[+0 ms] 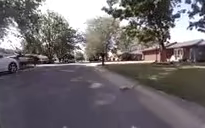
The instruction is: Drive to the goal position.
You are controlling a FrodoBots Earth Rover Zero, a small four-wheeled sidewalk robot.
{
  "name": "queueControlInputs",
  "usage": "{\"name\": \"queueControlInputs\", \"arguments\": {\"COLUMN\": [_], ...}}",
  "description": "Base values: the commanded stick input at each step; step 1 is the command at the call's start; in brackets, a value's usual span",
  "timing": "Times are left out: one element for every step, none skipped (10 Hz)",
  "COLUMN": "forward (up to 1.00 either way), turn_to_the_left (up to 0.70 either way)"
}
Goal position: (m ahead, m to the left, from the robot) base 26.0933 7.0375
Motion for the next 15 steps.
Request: {"name": "queueControlInputs", "arguments": {"forward": [0.69,0.69,0.69,0.69,0.69,0.69,0.69,0.69,0.69,0.69,0.69,0.69,0.69,0.69,0.69], "turn_to_the_left": [0.03,0.03,0.03,0.03,0.03,0.03,0.03,0.03,0.03,0.03,0.03,0.05,0.08,0.06,0.03]}}
